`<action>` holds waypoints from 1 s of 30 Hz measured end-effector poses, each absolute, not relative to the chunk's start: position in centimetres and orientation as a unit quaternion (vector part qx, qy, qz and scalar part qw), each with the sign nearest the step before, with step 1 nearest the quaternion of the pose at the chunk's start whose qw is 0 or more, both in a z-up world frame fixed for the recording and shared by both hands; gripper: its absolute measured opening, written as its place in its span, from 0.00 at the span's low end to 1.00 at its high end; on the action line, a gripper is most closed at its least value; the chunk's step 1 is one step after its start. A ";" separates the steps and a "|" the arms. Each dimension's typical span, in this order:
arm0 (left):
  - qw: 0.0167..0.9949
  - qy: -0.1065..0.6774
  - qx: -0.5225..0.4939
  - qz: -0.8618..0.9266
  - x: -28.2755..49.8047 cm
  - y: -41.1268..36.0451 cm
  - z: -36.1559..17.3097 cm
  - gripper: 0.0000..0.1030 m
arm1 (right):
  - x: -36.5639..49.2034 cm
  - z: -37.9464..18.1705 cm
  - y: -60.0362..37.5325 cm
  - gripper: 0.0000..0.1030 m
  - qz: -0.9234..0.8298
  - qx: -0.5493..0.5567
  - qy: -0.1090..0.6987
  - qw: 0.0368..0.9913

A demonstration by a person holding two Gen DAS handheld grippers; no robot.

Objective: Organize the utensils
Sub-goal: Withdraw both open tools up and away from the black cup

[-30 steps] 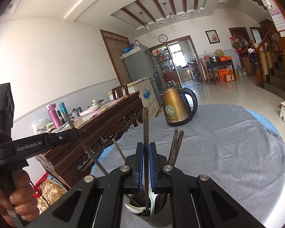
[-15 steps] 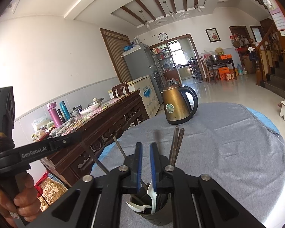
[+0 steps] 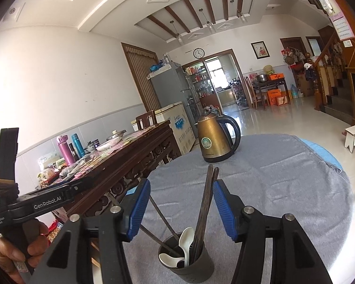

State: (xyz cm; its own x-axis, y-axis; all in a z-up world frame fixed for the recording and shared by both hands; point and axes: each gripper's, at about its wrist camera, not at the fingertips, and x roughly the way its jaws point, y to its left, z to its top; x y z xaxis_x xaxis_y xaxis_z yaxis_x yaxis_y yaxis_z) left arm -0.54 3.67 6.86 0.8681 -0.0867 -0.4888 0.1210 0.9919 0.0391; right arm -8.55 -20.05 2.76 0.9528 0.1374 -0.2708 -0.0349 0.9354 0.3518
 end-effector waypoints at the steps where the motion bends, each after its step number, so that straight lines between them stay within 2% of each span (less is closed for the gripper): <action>1: 0.967 0.248 0.038 -0.051 -0.6 3.7 6.9 0.79 | -8.5 2.7 -20.0 0.57 0.043 0.173 0.150 0.972; 4: 0.968 0.242 0.042 -0.048 -0.9 3.9 7.0 0.83 | -8.5 2.7 -19.9 0.58 0.041 0.170 0.158 0.972; 12: 0.965 0.254 0.055 -0.029 -1.5 4.1 6.2 0.90 | -9.1 2.8 -19.7 0.74 0.013 0.147 0.187 0.971; 15: 0.963 0.258 0.071 -0.020 -1.9 3.8 5.3 0.93 | -9.6 2.7 -20.0 0.74 0.004 0.148 0.195 0.969; 30: 0.953 0.285 0.098 -0.018 -2.7 2.6 3.4 0.93 | -10.0 1.2 -21.1 0.75 -0.008 0.161 0.238 0.958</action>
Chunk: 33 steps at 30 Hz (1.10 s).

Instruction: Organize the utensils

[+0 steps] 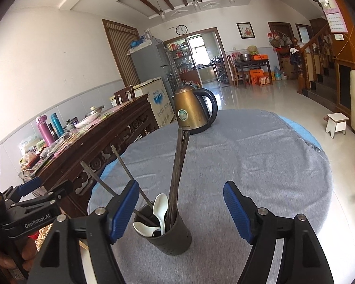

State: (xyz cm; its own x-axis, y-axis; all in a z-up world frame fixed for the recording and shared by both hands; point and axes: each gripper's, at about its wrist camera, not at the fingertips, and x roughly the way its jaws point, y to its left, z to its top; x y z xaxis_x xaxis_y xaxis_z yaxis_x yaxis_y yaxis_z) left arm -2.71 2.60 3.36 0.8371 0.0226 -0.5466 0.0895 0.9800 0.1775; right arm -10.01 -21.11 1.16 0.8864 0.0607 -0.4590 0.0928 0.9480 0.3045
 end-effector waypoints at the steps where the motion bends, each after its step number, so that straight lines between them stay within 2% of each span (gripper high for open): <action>1: 0.953 0.286 0.098 -0.016 -2.7 2.6 3.3 0.93 | -10.1 1.2 -21.1 0.75 -0.008 0.161 0.240 0.957; 17: 0.933 0.345 0.095 -0.032 -2.9 2.2 0.2 0.93 | -10.2 0.1 -19.6 0.77 -0.011 0.149 0.271 0.951; 33: 0.928 0.356 0.103 -0.034 -3.4 2.0 -0.6 0.93 | -10.2 -1.0 -19.5 0.77 -0.007 0.148 0.295 0.944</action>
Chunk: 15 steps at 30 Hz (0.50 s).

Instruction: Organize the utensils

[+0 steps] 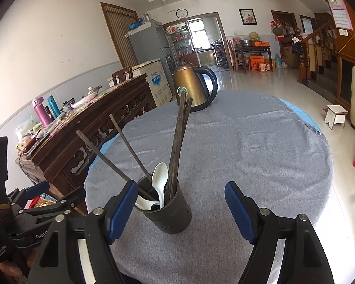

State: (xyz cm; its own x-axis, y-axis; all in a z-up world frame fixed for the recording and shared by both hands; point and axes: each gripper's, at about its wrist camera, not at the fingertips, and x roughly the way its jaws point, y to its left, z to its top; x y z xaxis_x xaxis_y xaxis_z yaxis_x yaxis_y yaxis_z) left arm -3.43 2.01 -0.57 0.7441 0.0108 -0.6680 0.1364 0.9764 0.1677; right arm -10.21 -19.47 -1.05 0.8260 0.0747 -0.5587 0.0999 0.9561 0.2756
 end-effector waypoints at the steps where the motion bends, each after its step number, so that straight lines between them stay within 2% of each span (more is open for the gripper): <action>1: 0.928 0.355 0.104 -0.034 -3.5 2.0 -0.6 0.93 | -10.2 -1.1 -19.4 0.77 -0.006 0.148 0.296 0.944; 15: 0.928 0.355 0.105 -0.031 -3.5 2.1 -0.6 0.93 | -10.1 -1.4 -18.9 0.77 0.000 0.144 0.303 0.942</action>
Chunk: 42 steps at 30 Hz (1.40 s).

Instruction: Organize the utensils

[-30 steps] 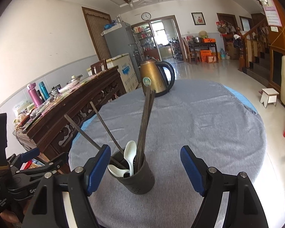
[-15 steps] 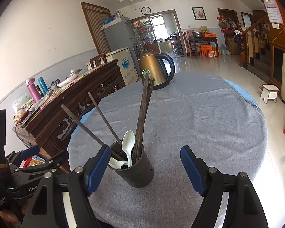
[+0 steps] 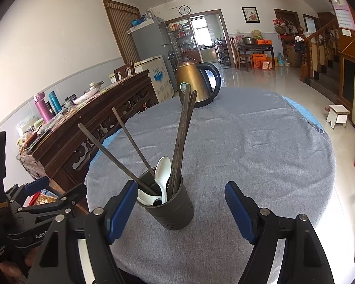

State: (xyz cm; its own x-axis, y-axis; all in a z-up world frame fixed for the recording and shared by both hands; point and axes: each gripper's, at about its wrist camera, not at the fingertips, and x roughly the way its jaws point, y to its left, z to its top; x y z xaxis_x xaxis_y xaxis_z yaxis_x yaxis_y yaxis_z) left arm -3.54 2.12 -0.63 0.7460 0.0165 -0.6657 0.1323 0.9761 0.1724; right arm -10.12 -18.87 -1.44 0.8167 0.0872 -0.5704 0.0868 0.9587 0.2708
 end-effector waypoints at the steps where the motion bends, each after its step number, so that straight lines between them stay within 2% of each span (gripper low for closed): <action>1: 0.928 0.355 0.105 -0.031 -3.5 2.1 -0.6 0.93 | -10.1 -1.4 -18.8 0.77 0.000 0.143 0.303 0.942; 42: 0.926 0.365 0.091 -0.027 -3.3 3.1 -0.9 0.93 | -9.6 -1.1 -17.9 0.77 0.004 0.135 0.301 0.944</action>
